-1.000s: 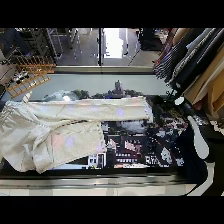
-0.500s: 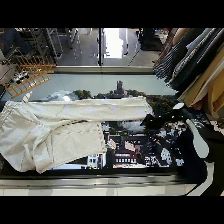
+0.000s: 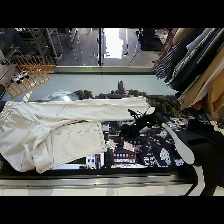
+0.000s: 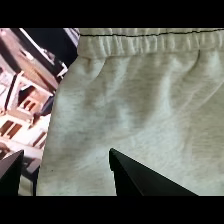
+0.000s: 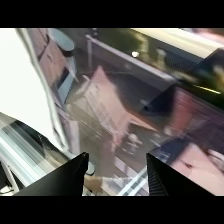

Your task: Fold the clothes and pants, and hang the long-sleeved shirts on hangers.

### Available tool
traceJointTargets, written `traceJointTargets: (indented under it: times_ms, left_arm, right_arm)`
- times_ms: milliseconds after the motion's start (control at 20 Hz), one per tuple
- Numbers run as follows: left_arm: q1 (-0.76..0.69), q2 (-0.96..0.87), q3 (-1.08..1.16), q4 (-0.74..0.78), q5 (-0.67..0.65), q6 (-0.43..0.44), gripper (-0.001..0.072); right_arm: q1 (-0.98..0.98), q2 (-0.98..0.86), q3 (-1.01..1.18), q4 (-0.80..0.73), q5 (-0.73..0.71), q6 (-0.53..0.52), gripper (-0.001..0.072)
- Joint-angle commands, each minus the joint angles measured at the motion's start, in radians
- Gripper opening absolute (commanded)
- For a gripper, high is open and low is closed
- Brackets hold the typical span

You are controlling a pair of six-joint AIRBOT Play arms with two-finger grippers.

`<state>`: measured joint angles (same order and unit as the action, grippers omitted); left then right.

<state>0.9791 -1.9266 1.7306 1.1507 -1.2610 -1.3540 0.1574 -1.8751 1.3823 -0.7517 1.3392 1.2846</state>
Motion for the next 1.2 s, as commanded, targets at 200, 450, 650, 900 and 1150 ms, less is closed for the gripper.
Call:
traceJointTargets:
  times_ms: [200, 450, 650, 900, 1150]
  left_arm:
    - [0.001, -0.084, 0.000, -0.128, 0.032, 0.062, 0.0539]
    - [-0.026, -0.094, 0.000, -0.150, 0.019, 0.061, 0.0296]
    - [-0.056, -0.095, 0.000, -0.200, 0.002, 0.061, 0.0019]
    - [-0.055, -0.034, 0.001, -0.239, -0.014, 0.114, 0.0016]
    - [-0.056, 0.040, 0.001, -0.239, -0.158, 0.121, 0.0411]
  right_arm:
    - [0.238, -0.002, -0.004, -0.010, -0.145, 0.093, 0.0426]
    - [0.393, -0.008, -0.003, -0.008, -0.266, 0.106, 0.0243]
    - [0.373, 0.041, -0.003, -0.071, -0.288, 0.149, 0.0035]
    - [0.124, 0.320, -0.003, -0.784, 0.124, 0.297, 0.0035]
    - [-0.208, 0.441, -0.016, -0.832, 0.197, 0.202, 0.0036]
